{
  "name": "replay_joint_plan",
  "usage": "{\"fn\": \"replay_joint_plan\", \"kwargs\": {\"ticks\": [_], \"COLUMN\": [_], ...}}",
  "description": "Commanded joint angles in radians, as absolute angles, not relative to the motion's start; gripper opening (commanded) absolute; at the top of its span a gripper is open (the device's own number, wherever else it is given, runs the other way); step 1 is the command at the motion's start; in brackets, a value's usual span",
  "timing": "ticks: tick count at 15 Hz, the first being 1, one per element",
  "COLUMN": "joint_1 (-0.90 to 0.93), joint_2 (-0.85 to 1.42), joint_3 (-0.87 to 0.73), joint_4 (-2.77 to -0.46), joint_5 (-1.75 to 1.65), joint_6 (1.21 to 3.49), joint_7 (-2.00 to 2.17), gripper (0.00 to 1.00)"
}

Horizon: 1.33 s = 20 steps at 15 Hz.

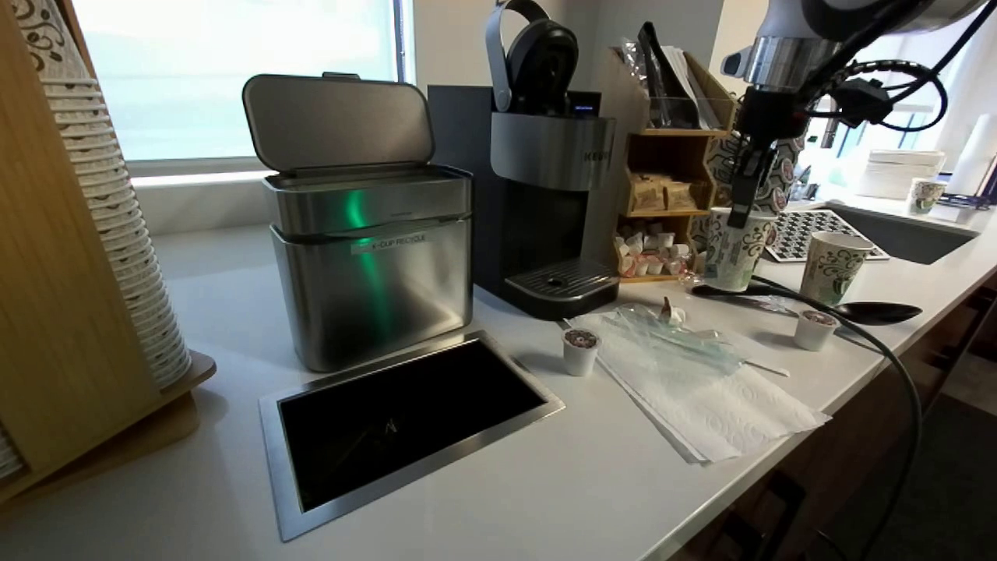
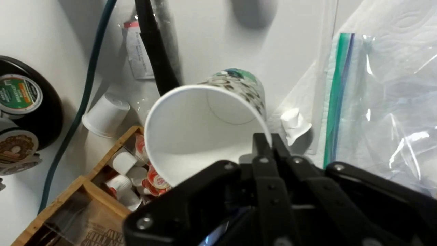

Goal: Remove the top paper cup from the stacked cups and then remove the stirrer in the bottom cup and place it on the counter top

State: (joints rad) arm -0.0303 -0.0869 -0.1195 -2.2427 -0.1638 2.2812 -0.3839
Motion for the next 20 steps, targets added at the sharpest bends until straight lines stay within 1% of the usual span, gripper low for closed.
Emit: {"fn": "replay_joint_plan", "kwargs": {"ticks": [1, 8, 16, 17, 18, 20], "joint_1": [-0.048, -0.052, -0.051, -0.051, -0.051, -0.051], "joint_2": [-0.039, 0.021, 0.044, 0.046, 0.047, 0.047], "joint_3": [-0.097, -0.093, -0.095, -0.095, -0.095, -0.095], "joint_4": [-2.238, -2.242, -2.245, -2.245, -2.245, -2.245], "joint_5": [-0.238, -0.359, -0.36, -0.358, -0.353, -0.349], "joint_6": [2.281, 2.388, 2.433, 2.433, 2.433, 2.432], "joint_7": [-0.3, -0.104, -0.027, -0.027, -0.028, -0.027], "gripper": [0.01, 0.01, 0.01, 0.24, 0.32, 0.44]}}
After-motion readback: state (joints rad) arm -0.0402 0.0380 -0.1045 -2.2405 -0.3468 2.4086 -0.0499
